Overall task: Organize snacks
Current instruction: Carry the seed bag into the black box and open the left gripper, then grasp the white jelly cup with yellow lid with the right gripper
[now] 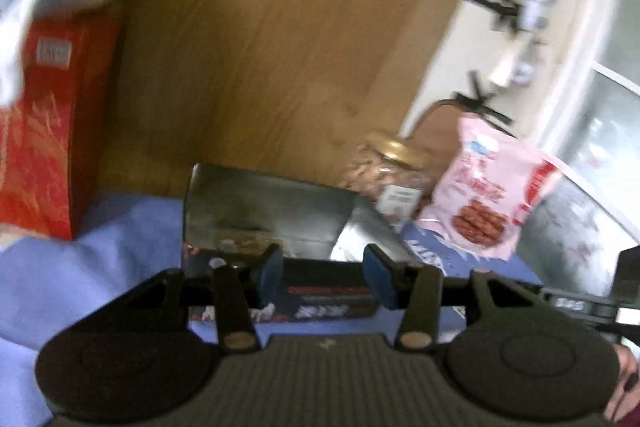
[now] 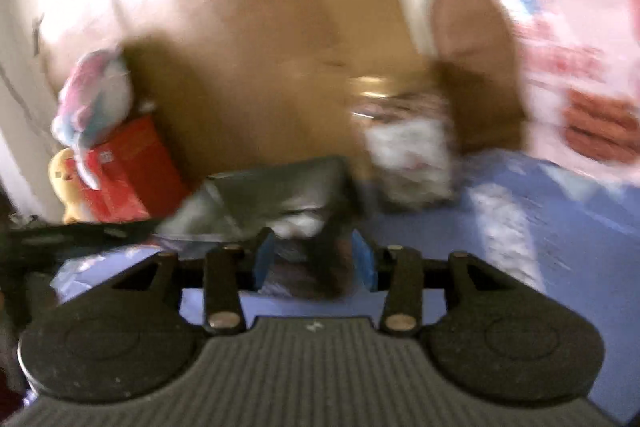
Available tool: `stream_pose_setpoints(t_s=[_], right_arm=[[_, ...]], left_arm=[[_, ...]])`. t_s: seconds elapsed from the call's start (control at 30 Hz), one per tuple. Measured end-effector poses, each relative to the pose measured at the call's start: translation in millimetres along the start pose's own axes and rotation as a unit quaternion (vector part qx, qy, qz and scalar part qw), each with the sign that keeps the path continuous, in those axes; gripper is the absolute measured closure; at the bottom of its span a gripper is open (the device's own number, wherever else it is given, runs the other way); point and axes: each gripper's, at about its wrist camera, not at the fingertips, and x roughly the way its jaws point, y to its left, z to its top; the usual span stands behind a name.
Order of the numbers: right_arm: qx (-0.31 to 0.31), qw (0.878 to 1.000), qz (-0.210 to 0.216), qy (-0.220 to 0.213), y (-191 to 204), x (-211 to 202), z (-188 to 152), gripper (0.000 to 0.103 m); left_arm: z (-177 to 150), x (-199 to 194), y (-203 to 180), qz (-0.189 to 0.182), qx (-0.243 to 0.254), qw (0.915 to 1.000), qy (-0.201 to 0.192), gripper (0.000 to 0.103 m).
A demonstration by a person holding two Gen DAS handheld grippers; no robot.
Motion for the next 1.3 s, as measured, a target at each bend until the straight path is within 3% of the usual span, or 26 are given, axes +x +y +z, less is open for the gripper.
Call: stream_pose_setpoints(t_s=[0.13,0.23,0.4,0.43,0.47,0.67,0.77,0.87,1.07,1.17,1.3], right_arm=[[-0.021,0.999,-0.043,0.011,-17.4,-14.1,-41.8,0.036],[-0.050,0.997,-0.059,0.014,-12.9,-8.6,-57.7,0.031],[-0.045,0.997,-0.057,0.027,-19.6,19.1,-57.6,0.031],[-0.043,0.997,-0.053,0.025,-20.3,19.9,-55.4,0.033],[-0.041,0.998,-0.043,0.028,-20.1,18.8,-54.8,0.044],[-0.050,0.998,-0.035,0.025,-14.7,6.5,-58.4,0.044],[-0.037,0.999,0.009,0.007,-2.4,-18.6,-60.4,0.044],[-0.076,0.995,0.066,0.006,34.2,-43.5,-69.5,0.044],[-0.156,0.969,0.181,0.056,116.9,-57.0,-117.5,0.044],[-0.192,0.958,0.200,0.074,148.2,-48.2,-140.7,0.044],[-0.230,0.950,0.190,0.089,173.2,-32.7,-159.0,0.044]], left_arm=[[-23.0,-19.5,-32.8,-0.023,0.035,0.9990,0.015,0.055],[-51.8,-27.5,-53.6,-0.043,0.035,0.9977,0.040,0.053],[-89.7,-46.6,-64.6,-0.046,0.017,0.9967,0.064,0.049],[-95.6,-51.5,-64.9,-0.044,0.013,0.9968,0.066,0.047],[-99.3,-57.2,-63.0,-0.042,0.011,0.9969,0.066,0.047],[-122.3,-77.0,-45.5,-0.009,-0.028,0.9969,0.073,0.044],[-130.1,-89.0,-30.5,0.001,-0.053,0.9962,0.069,0.044],[-132.9,-102.7,-14.0,0.009,-0.075,0.9955,0.057,0.044],[-133.6,-117.9,12.0,0.024,-0.103,0.9931,0.051,0.037],[-139.9,-122.5,19.6,0.021,-0.110,0.9918,0.061,0.037],[-150.3,-129.7,25.1,0.010,-0.111,0.9917,0.064,0.030]])
